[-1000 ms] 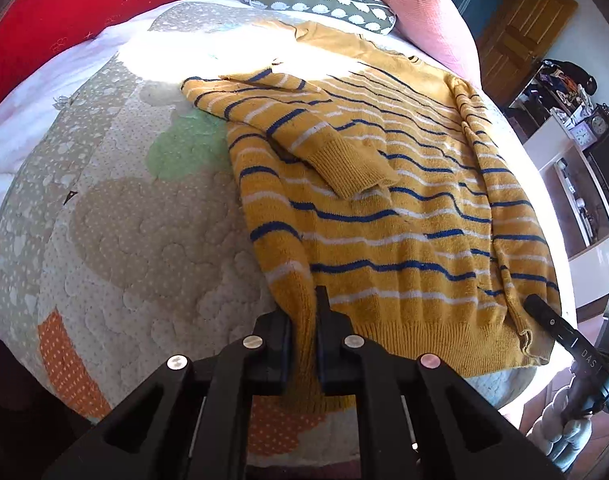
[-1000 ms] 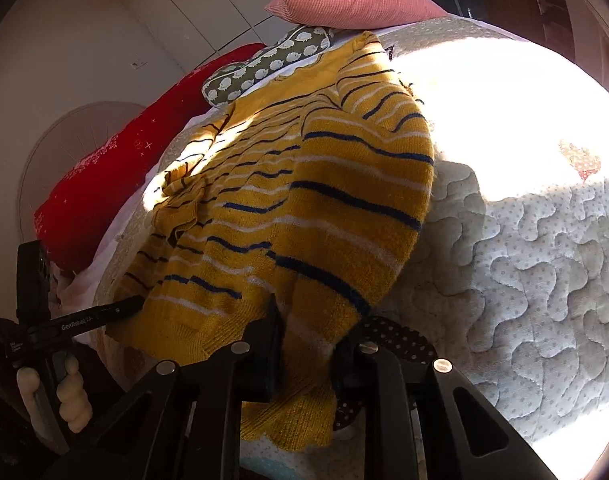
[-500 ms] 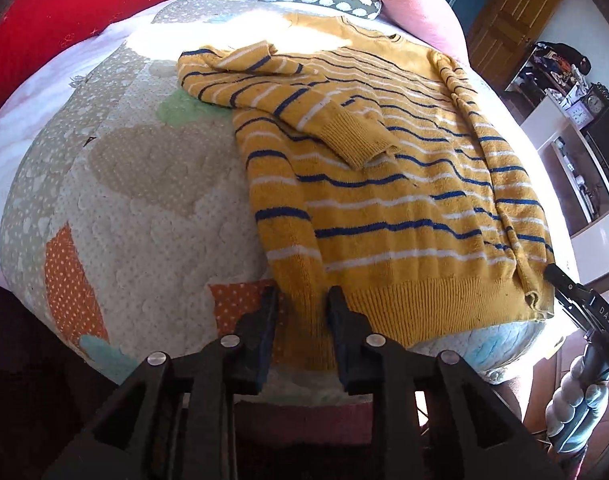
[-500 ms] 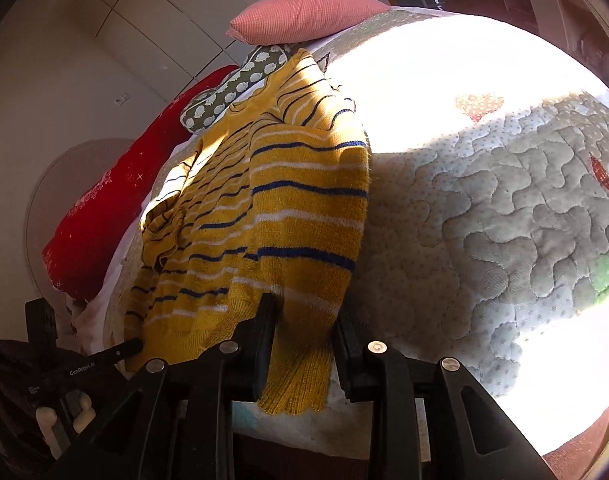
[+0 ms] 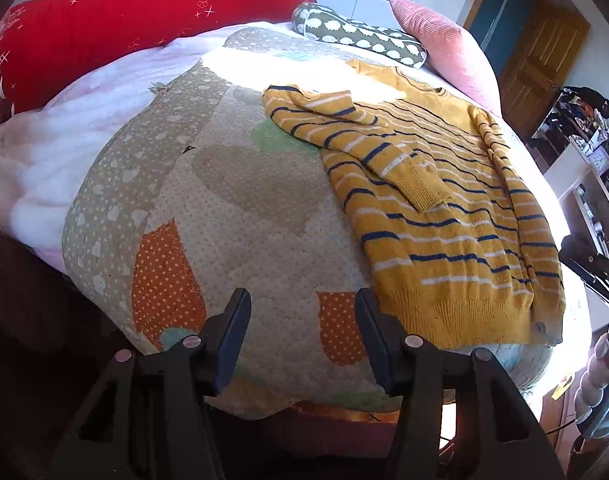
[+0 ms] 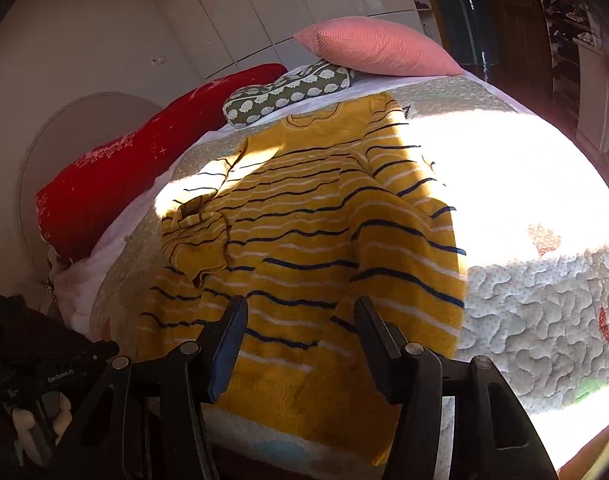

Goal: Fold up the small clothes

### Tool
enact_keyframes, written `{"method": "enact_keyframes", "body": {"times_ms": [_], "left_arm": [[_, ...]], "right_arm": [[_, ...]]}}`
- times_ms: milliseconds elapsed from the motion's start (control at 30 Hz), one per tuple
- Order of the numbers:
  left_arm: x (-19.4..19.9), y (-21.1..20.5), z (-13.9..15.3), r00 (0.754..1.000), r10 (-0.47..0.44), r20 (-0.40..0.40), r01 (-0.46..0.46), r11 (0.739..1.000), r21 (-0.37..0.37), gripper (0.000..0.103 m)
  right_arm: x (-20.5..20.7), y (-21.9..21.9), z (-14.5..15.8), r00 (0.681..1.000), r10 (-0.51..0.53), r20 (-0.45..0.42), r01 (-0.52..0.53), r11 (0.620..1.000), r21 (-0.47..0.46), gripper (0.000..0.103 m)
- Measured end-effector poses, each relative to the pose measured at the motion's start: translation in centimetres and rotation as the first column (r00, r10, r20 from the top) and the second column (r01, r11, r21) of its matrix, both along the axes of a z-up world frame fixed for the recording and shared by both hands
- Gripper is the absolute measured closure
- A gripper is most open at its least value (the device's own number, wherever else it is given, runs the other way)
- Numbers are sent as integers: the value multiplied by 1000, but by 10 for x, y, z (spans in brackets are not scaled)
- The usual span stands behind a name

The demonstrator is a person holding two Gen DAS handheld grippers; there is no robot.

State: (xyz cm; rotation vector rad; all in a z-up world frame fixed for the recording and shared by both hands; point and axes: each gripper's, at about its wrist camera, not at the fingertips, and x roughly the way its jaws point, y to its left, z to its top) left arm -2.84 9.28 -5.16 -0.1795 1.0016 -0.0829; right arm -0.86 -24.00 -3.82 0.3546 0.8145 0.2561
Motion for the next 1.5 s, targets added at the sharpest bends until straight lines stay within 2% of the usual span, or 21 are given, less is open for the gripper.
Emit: {"method": "enact_keyframes", "body": {"times_ms": [133,200,333,367,400,433,500,567,667,733,800,900,967,1033,1133,1200,1267,1367,1433,1467,1500], "left_arm": [[1,16,-7,1000,19,-3,-19,1000,-22,49],[0,23,-9,1000,28,-2,-28,999,-31,49],[0,35,-10,999,49,6,-48,998,-48,49],[1,37,-10,999,51,7,-50,997,-51,49],[2,38,-10,999,53,8,-53,997,-53,49],[3,40,-10,998,56,9,-55,997,-52,49],[5,42,-10,998,60,13,-59,997,-42,49],[8,43,-10,998,59,13,-58,997,-42,49],[14,44,-12,998,57,8,-57,997,-52,49],[17,42,-12,998,55,11,-54,997,-51,49],[20,39,-15,999,52,6,-51,997,-50,49],[26,34,-21,999,39,-18,-40,998,-54,49],[29,30,-21,999,27,-22,-28,998,-57,49],[31,25,-20,1000,8,-17,-9,998,-61,49],[35,18,-19,1000,-14,-17,13,997,-74,40],[40,11,-21,999,-35,-23,33,995,-91,40],[45,0,-23,998,-63,-25,60,993,-105,40],[47,-24,-22,993,-119,-4,118,988,-101,40],[47,-39,-21,986,-167,12,167,982,-84,62],[47,-45,-22,982,-191,4,191,979,-74,85],[47,-48,-23,979,-203,-5,202,977,-70,90]], "right_arm": [[54,62,-14,990,127,-56,-131,988,-77,44],[83,85,-22,984,154,-89,-163,981,-104,44],[130,110,-45,966,181,-184,-193,980,-47,44],[138,114,-50,957,197,-215,-206,978,-21,50],[145,118,-53,943,226,-243,-230,973,13,78],[150,121,-52,937,241,-252,-243,970,22,90],[154,118,-33,949,235,-210,-246,969,-28,94],[163,106,-6,971,192,-145,-207,973,-102,94],[184,70,30,995,62,-74,-77,972,-222,94],[202,39,41,998,-49,-36,34,939,-341,94],[225,4,39,986,-164,-38,132,894,-429,94],[253,-50,21,939,-337,-70,250,809,-531,94],[267,-76,4,911,-393,-128,263,790,-554,93],[270,-90,-2,898,-411,-158,278,808,-520,88],[254,-89,13,907,-414,-83,329,816,-476,77],[242,-70,23,928,-371,-30,314,822,-476,55],[235,-47,32,955,-298,0,261,837,-480,53],[235,-11,36,985,-167,-42,136,905,-403,53],[244,12,36,992,-101,-75,71,942,-328,53],[251,24,34,993,-67,-93,38,958,-284,53],[258,36,32,994,-35,-108,8,970,-242,53]]}}
